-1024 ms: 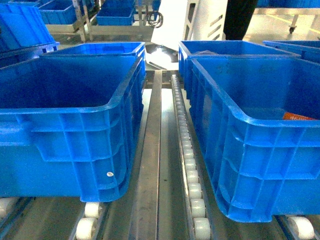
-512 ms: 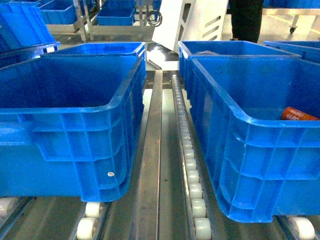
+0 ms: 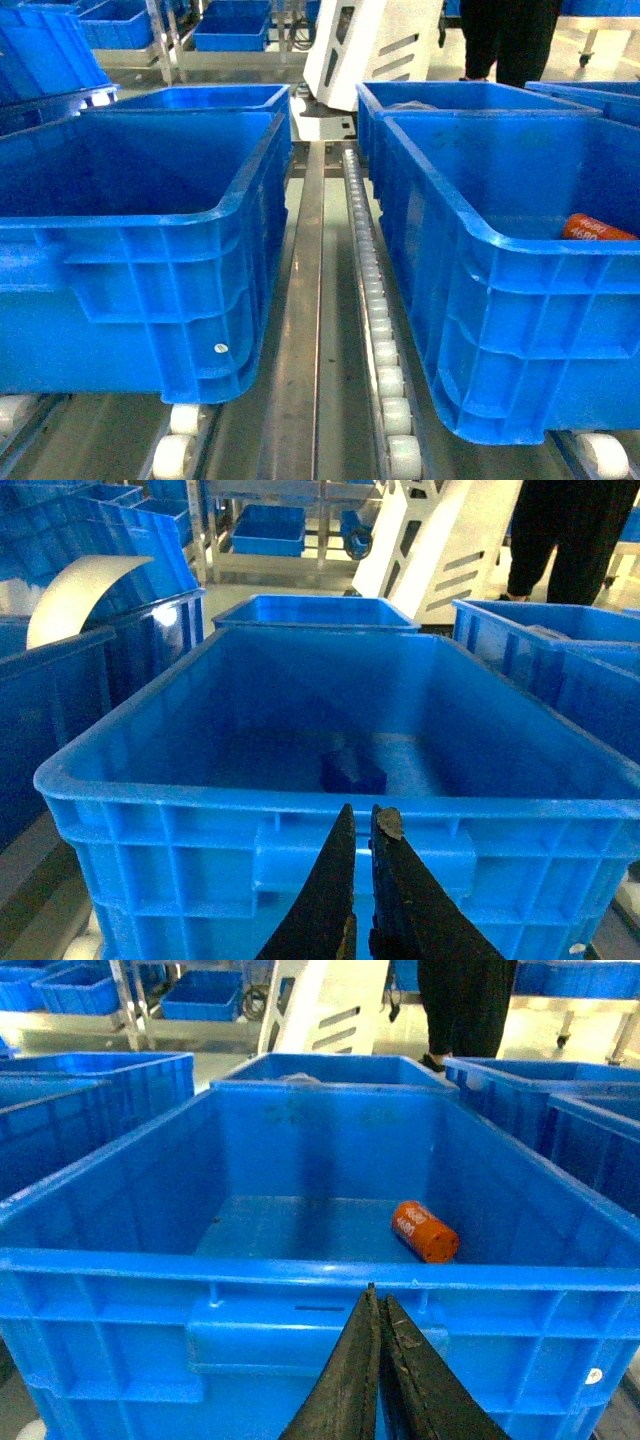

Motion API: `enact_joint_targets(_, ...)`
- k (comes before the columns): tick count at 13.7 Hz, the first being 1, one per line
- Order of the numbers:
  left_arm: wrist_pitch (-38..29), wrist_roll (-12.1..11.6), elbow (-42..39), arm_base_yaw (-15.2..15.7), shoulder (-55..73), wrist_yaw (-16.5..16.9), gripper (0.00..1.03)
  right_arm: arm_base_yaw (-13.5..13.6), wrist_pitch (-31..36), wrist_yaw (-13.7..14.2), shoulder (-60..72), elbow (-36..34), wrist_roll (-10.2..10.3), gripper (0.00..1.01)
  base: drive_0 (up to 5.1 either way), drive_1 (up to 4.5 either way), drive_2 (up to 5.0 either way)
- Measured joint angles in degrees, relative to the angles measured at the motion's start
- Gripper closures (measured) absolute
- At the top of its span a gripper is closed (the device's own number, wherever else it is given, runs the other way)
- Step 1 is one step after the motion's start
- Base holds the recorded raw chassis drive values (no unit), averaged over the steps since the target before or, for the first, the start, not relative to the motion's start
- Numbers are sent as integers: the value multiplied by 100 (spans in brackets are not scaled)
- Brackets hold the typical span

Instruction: Sort blue parts and orange caps into right shelf containers

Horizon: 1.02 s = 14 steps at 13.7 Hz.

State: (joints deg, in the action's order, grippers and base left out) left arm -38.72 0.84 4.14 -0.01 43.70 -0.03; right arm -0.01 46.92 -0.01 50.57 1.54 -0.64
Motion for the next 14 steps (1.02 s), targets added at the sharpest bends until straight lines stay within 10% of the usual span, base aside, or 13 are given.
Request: enact_joint_targets(14,2293,0,-352,0,-2800,2,101,0,-3034,0,-3403,-81,2,98,0,0,0)
